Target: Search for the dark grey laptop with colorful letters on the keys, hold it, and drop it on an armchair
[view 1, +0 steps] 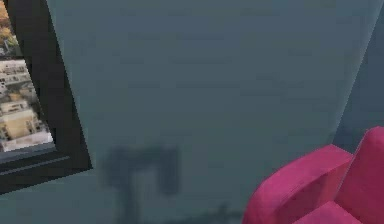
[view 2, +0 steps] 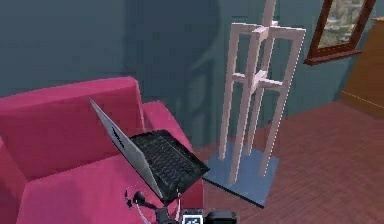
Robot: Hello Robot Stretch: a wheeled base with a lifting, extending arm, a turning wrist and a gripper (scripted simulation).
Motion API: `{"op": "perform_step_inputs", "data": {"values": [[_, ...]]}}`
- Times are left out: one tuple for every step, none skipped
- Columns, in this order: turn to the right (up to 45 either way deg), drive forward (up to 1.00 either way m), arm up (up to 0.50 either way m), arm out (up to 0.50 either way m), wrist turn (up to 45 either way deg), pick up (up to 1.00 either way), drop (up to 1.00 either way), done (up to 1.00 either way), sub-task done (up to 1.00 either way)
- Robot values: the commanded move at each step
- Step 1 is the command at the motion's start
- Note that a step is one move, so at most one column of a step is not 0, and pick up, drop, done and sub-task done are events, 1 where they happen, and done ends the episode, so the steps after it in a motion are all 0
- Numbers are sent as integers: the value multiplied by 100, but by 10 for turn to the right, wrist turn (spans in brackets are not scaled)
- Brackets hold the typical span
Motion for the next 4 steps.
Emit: {"op": "perform_step_inputs", "data": {"values": [[-30,0,0,0,0,0,0,0,0],[0,0,0,42,0,0,0,0,0],[0,0,0,0,-450,0,0,0,0],[0,0,0,0,-450,0,0,0,0]]}}
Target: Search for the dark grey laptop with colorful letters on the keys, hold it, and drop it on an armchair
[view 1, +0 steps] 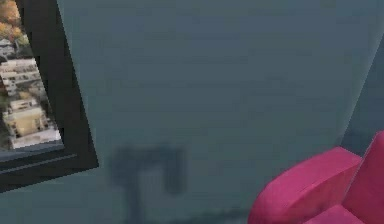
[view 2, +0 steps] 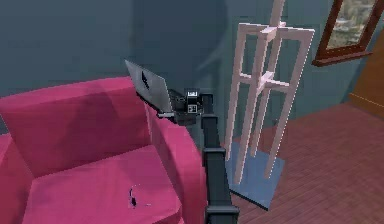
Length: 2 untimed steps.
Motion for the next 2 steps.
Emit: {"op": "perform_step_inputs", "data": {"values": [[0,0,0,0,0,0,100,0,0],[0,0,10,0,0,0,0,0,0]]}}
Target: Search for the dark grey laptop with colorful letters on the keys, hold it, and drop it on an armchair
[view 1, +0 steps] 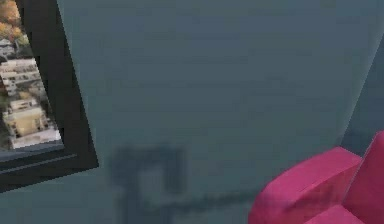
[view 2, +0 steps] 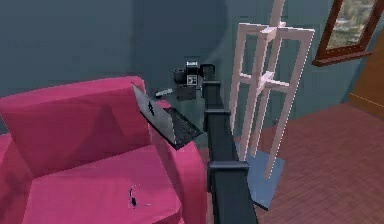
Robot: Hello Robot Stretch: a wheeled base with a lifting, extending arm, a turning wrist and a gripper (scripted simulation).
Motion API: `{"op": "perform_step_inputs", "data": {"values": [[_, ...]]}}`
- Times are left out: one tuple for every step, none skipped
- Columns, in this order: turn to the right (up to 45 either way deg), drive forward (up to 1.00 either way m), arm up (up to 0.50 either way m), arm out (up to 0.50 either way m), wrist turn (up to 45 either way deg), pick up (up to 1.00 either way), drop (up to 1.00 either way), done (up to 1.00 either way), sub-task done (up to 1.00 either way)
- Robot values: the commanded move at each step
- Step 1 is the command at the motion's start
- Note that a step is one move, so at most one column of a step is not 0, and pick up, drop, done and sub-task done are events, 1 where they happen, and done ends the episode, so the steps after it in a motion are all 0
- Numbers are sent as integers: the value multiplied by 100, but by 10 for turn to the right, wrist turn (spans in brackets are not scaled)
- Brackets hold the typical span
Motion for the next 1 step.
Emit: {"op": "perform_step_inputs", "data": {"values": [[0,0,0,-8,0,0,0,0,0]]}}
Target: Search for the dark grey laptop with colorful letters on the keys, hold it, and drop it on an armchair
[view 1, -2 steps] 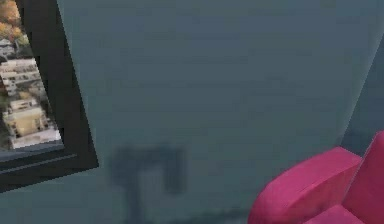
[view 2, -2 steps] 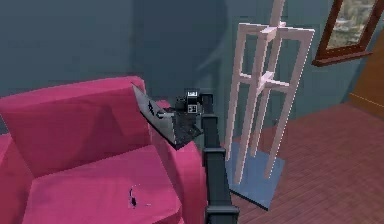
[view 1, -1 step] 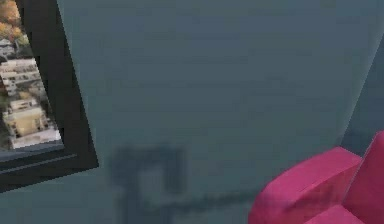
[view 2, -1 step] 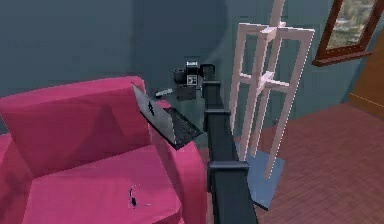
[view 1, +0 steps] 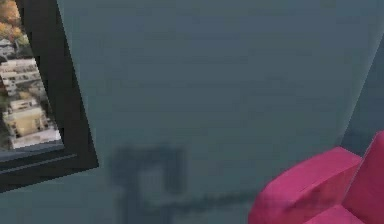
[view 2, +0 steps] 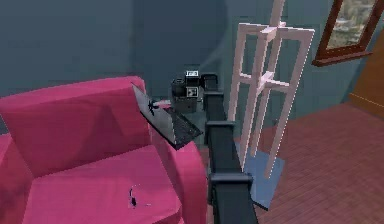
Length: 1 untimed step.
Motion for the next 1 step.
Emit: {"op": "perform_step_inputs", "data": {"values": [[0,0,0,0,0,0,0,100,0]]}}
